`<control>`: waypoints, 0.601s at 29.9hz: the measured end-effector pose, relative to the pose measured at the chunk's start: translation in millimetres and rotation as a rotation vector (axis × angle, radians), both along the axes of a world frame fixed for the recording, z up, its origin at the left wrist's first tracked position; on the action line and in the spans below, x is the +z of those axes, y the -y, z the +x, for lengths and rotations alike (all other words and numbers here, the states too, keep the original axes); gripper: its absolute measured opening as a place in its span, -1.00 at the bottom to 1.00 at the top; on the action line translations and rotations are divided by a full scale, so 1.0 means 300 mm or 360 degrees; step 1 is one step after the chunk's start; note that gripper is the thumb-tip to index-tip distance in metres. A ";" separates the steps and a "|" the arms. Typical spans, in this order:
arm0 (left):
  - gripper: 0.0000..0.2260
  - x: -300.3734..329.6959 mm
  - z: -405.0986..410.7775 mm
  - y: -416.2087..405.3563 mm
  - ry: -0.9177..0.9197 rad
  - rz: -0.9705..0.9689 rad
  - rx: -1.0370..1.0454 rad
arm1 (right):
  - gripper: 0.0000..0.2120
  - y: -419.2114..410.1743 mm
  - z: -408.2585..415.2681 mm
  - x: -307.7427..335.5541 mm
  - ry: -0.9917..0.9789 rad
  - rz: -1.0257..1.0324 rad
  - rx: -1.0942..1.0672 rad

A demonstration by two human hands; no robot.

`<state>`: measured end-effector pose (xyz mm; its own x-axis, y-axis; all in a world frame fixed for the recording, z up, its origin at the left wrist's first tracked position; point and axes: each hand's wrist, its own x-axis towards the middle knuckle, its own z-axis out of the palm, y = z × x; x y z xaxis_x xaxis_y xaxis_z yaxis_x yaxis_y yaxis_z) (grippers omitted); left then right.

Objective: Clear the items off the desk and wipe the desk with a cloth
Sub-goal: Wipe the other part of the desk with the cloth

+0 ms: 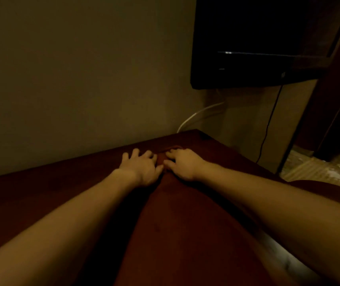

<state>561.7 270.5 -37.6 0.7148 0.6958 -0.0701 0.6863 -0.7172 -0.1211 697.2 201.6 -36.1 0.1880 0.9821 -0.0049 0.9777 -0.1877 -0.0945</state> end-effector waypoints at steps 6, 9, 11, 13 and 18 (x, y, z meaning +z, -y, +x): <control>-0.46 0.002 -0.290 0.270 -0.0016 0.0102 -0.0044 | -0.54 0.266 -0.295 0.004 -0.0040 0.0031 0.0040; -0.46 -0.003 -0.431 0.418 0.0044 0.0135 -0.0104 | -0.53 0.410 -0.414 -0.013 -0.0044 0.0078 0.0049; -0.42 -0.010 -0.507 0.504 0.0069 0.0141 -0.0145 | -0.51 0.501 -0.476 -0.015 -0.0078 0.0085 0.0038; -0.28 -0.008 -0.575 0.588 0.0077 0.0191 -0.0221 | -0.49 0.596 -0.538 -0.009 -0.0099 0.0080 0.0028; -0.44 0.010 -0.704 0.776 0.0069 0.0218 -0.0308 | -0.50 0.803 -0.669 0.002 -0.0083 0.0141 -0.0023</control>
